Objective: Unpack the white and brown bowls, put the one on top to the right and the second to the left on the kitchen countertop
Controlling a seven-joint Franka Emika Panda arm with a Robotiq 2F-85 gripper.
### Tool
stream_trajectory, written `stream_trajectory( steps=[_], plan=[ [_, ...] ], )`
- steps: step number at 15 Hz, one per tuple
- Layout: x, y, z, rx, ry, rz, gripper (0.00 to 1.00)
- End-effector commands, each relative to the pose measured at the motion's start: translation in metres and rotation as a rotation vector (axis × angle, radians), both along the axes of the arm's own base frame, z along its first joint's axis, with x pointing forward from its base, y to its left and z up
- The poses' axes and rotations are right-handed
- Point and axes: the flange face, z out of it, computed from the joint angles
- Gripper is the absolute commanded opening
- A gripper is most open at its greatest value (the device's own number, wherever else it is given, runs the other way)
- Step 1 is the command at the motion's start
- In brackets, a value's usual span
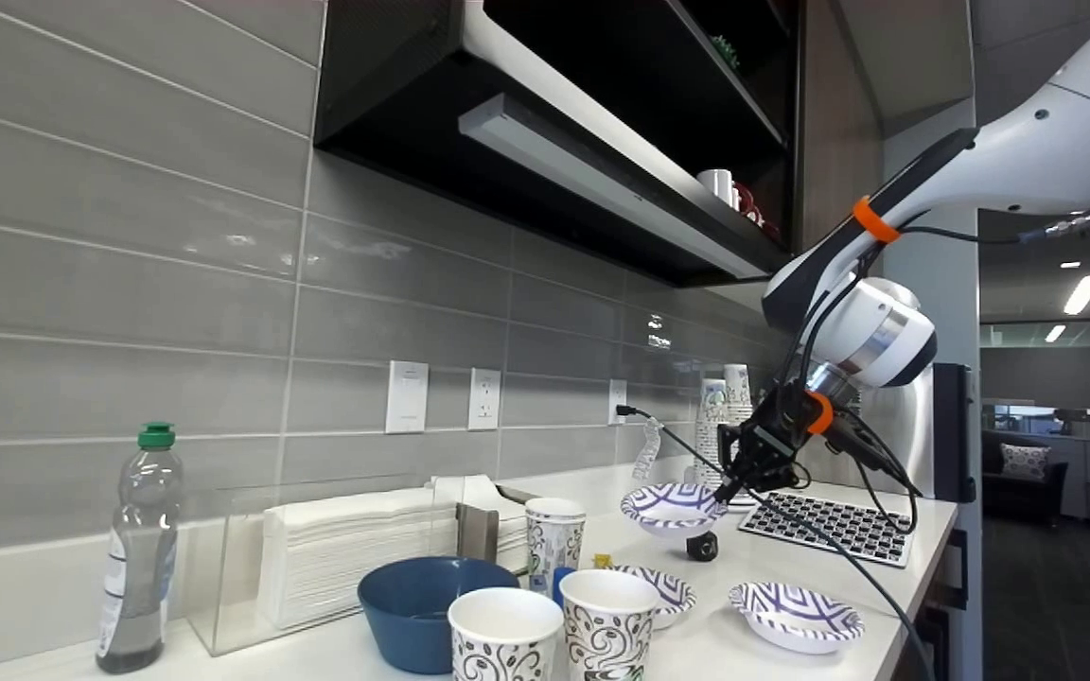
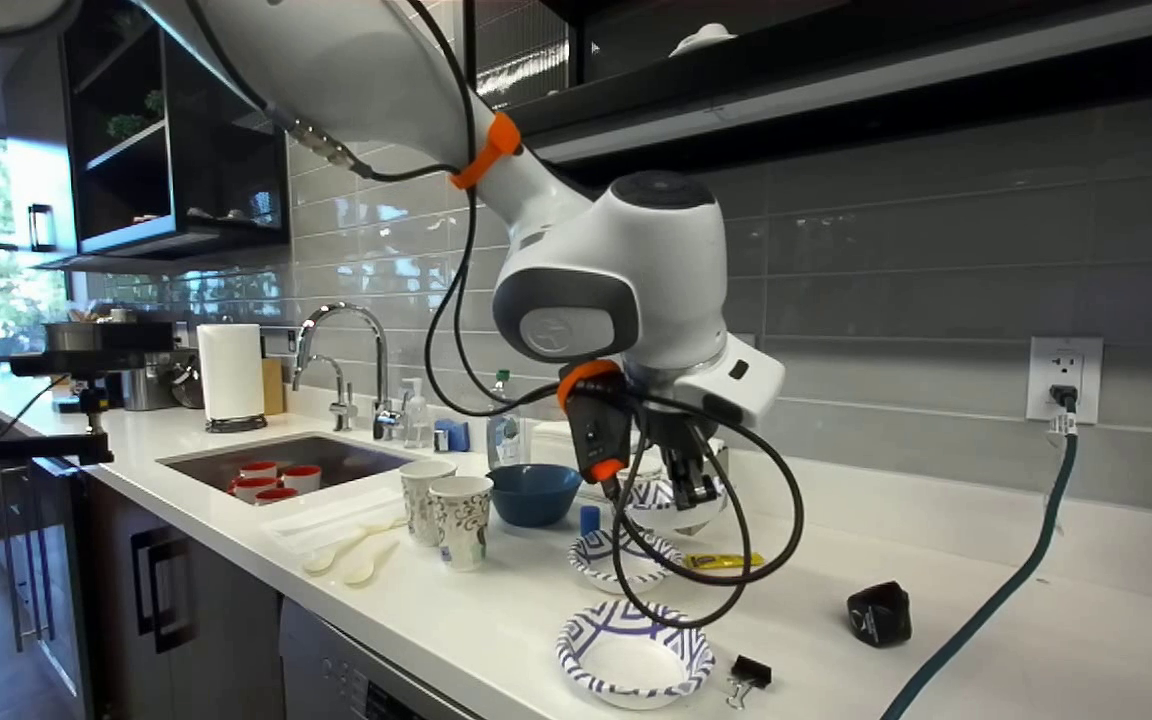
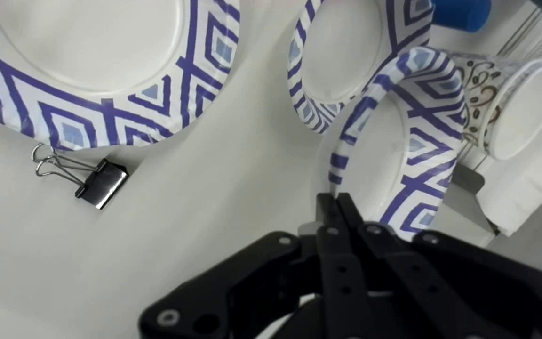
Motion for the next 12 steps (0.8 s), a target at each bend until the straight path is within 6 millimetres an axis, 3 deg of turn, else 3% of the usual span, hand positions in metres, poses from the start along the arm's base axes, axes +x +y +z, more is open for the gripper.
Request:
stream_trajectory(
  steps=[1,12],
  plan=[
    [-0.014,-0.022,-0.008,0.056,-0.057,-0.101,0.01],
    [-0.019,-0.053,-0.075,0.213,-0.079,-0.3,0.01]
  ],
)
